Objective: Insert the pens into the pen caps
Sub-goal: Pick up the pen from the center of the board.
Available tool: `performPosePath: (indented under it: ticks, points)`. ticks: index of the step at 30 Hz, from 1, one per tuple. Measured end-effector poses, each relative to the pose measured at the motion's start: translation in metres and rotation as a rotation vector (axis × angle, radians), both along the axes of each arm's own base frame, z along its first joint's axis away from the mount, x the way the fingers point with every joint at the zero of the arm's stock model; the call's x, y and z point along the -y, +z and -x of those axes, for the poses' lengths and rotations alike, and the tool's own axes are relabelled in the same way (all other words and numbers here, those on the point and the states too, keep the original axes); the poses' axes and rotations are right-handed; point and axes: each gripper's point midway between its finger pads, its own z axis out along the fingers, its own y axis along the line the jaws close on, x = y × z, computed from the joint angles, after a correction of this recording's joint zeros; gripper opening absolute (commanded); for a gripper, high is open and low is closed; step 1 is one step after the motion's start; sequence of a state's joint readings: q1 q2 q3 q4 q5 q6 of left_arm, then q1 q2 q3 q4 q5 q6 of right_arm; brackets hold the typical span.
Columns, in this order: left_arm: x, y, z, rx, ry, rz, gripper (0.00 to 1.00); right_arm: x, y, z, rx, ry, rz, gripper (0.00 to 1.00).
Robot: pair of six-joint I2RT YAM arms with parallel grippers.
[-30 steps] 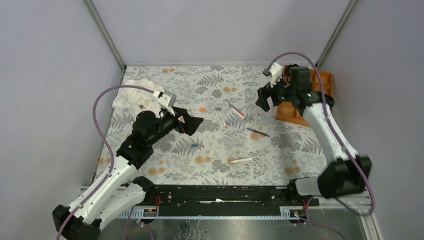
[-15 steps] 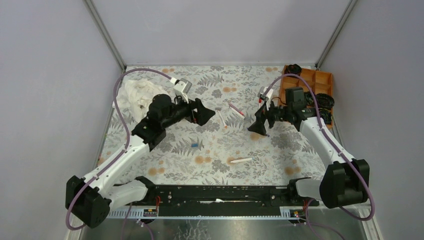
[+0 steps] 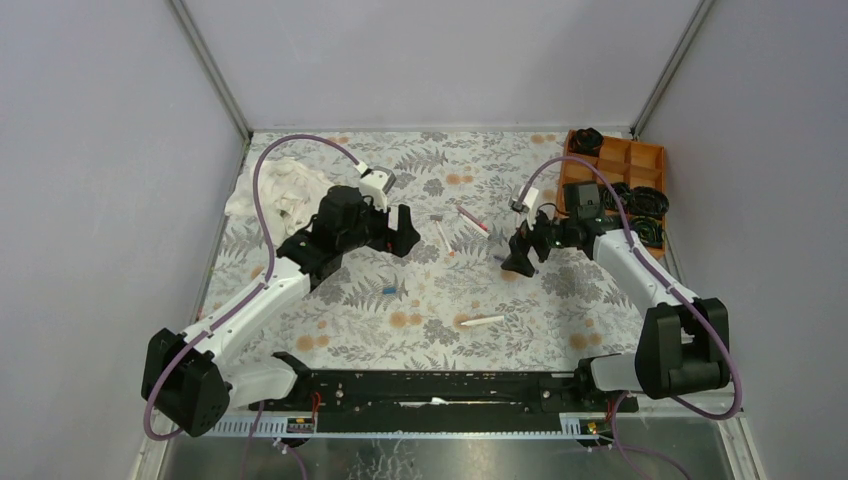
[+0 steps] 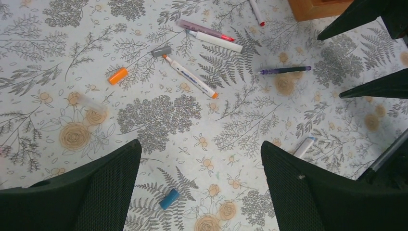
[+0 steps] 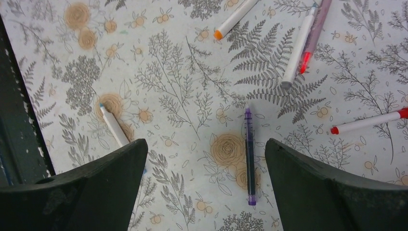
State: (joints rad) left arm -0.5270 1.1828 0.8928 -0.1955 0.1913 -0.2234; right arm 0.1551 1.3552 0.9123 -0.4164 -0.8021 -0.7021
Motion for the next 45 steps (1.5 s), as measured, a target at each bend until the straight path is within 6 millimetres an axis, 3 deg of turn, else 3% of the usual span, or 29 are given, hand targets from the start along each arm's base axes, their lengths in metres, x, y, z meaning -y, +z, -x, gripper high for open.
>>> performPosePath:
  ticks: [5, 11, 17, 24, 26, 30, 36, 41, 45]
  points:
    - [-0.004, 0.001, -0.002, 0.015, 0.003, -0.029, 0.96, 0.004, -0.016, 0.011, 0.028, 0.069, 0.041, 1.00]
    - [-0.012, -0.005, -0.007, 0.024, 0.032, -0.073, 0.89, 0.008, -0.024, 0.017, 0.043, 0.114, 0.074, 1.00]
    - [-0.030, -0.028, -0.028, -0.079, 0.199, -0.055, 0.77, 0.015, -0.027, 0.014, 0.027, 0.075, 0.115, 1.00]
    - [-0.028, -0.064, -0.054, -0.287, 0.386, 0.040, 0.70, 0.028, -0.030, -0.008, -0.009, -0.038, 0.188, 0.80]
    - [-0.027, -0.067, -0.054, -0.314, 0.410, 0.064, 0.70, 0.031, -0.036, -0.012, -0.021, -0.056, 0.209, 0.73]
    - [-0.026, -0.065, -0.059, -0.326, 0.445, 0.112, 0.68, 0.036, -0.057, -0.013, -0.090, -0.077, 0.247, 0.70]
    - [-0.034, -0.080, -0.068, -0.381, 0.515, 0.141, 0.52, 0.042, -0.083, -0.012, -0.161, -0.091, 0.303, 0.64]
    - [-0.040, -0.105, -0.068, -0.459, 0.540, 0.132, 0.53, 0.037, -0.103, -0.012, -0.200, -0.082, 0.367, 0.62]
    - [-0.041, -0.103, -0.069, -0.461, 0.533, 0.144, 0.55, 0.036, -0.112, -0.011, -0.213, -0.077, 0.404, 0.61]
